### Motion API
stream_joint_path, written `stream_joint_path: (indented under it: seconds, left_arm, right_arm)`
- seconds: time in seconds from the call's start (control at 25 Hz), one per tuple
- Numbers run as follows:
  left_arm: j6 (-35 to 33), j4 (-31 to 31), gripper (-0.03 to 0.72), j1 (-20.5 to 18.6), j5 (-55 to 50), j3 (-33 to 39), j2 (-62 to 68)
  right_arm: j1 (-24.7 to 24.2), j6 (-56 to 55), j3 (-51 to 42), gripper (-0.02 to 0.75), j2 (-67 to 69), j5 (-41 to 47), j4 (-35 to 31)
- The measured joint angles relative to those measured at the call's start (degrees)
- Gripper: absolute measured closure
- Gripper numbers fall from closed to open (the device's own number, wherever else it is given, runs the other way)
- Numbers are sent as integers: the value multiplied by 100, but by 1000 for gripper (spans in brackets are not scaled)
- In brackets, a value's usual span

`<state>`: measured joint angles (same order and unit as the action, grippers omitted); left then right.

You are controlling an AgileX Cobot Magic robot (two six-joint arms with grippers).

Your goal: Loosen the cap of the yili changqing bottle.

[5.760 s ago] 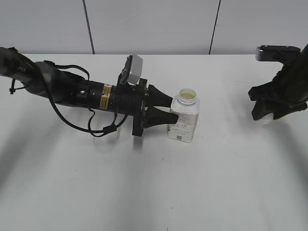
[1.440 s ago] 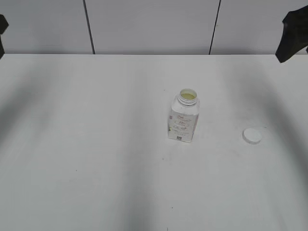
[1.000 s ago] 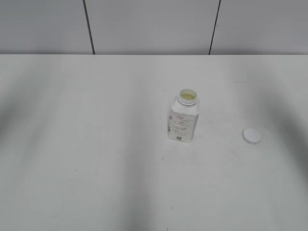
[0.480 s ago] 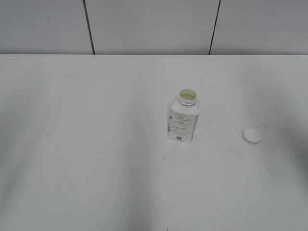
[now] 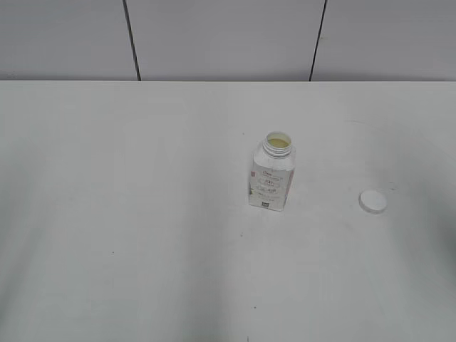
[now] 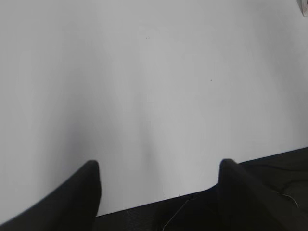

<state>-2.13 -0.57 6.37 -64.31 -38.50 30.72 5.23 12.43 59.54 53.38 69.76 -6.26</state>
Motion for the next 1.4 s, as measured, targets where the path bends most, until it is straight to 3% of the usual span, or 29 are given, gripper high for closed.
stream_joint_path:
  seconds: [0.4, 1.4]
  left_arm:
    - [0, 345, 218, 0, 274, 809, -795]
    - [0, 373, 218, 0, 371, 844, -2900]
  right_arm:
    - [0, 0, -1008, 152, -1071, 5, -145]
    - [0, -14, -2800, 152, -2935, -156, -202]
